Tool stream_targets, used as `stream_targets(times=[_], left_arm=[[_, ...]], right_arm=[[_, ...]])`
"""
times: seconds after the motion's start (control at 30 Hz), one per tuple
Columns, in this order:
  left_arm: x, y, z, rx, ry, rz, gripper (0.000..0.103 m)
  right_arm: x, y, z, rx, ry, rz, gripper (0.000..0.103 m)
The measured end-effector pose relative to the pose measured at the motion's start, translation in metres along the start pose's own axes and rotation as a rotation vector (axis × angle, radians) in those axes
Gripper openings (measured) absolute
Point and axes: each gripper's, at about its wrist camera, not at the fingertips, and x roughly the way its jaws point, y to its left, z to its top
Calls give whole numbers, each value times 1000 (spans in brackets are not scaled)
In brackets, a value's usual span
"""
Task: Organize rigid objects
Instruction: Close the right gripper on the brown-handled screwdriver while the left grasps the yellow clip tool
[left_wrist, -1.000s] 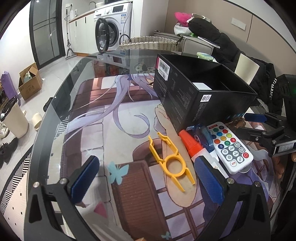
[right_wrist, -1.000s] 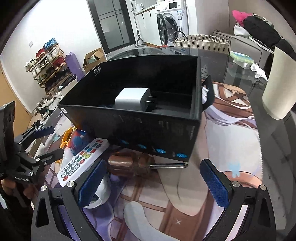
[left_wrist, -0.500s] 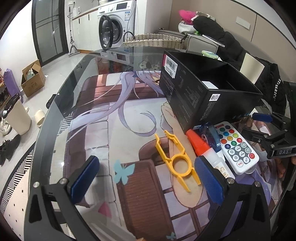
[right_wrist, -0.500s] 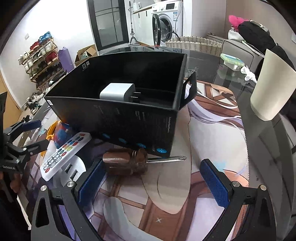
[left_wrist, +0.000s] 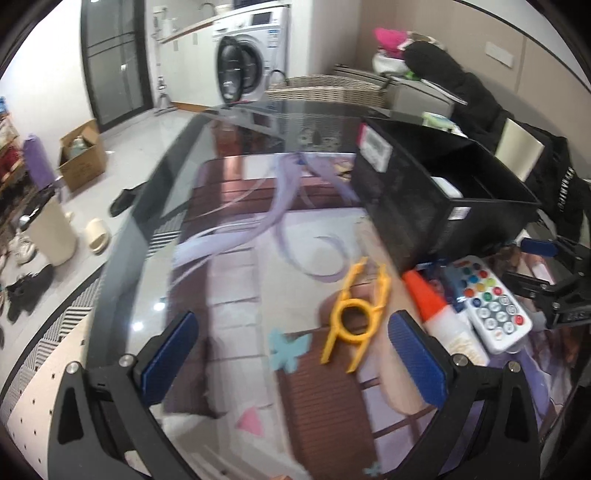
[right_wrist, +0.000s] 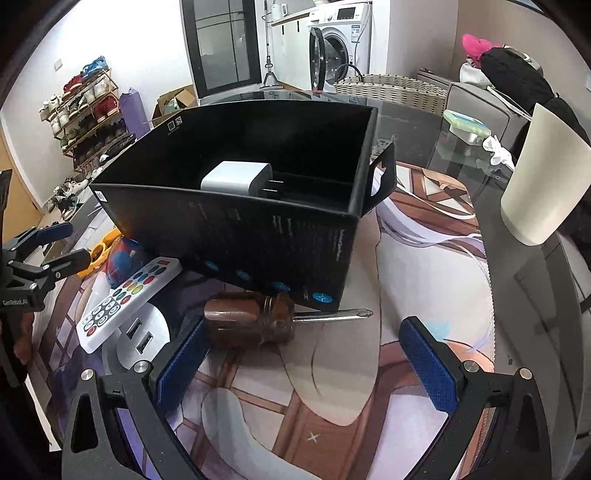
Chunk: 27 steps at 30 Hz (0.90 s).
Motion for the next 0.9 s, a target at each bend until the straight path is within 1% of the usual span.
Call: stream_targets(times=[0.2,0.5,0.53,0.57,0.63,0.67,0.7,0.73,0.77,0.8,0.83,0.87,0.9], left_arm=[[15,-17,6,68,57,7,103],[17,-21,8,75,55,0,102],[17,-21,8,77,53,-5,99],[15,-22,7,83,48,-10,97],[12,-24,7,98,36,-21,85],[10,-26,7,107,29,-31,80],[9,-28,7,117,22,-40,69],[7,-29,6,128,15,-50,56],[5,-31,6,139,9,-62,49],[4,-33,6,147,5,-67,37],[3,-34,6,152,3,-73,28],[2,-35,6,154,2,-77,24],[1,-35,5,152,1,-79,24]], right_arm=[[2,0,2,-17,3,-4,103],[6,6,5,-20,4,-23,103],[5,7,5,-17,1,-27,100],[4,7,5,-18,-5,-25,95],[1,8,4,-23,-16,-24,87],[0,7,3,-21,-17,-22,86],[-1,7,2,-21,-19,-13,86],[-2,6,1,-19,-22,-6,86],[-4,6,0,-19,-26,-1,86],[-4,6,-1,-21,-25,-1,86],[-6,6,-2,-26,-27,-3,86],[-7,6,-3,-28,-28,-3,86],[-8,5,-4,-29,-31,-4,86]])
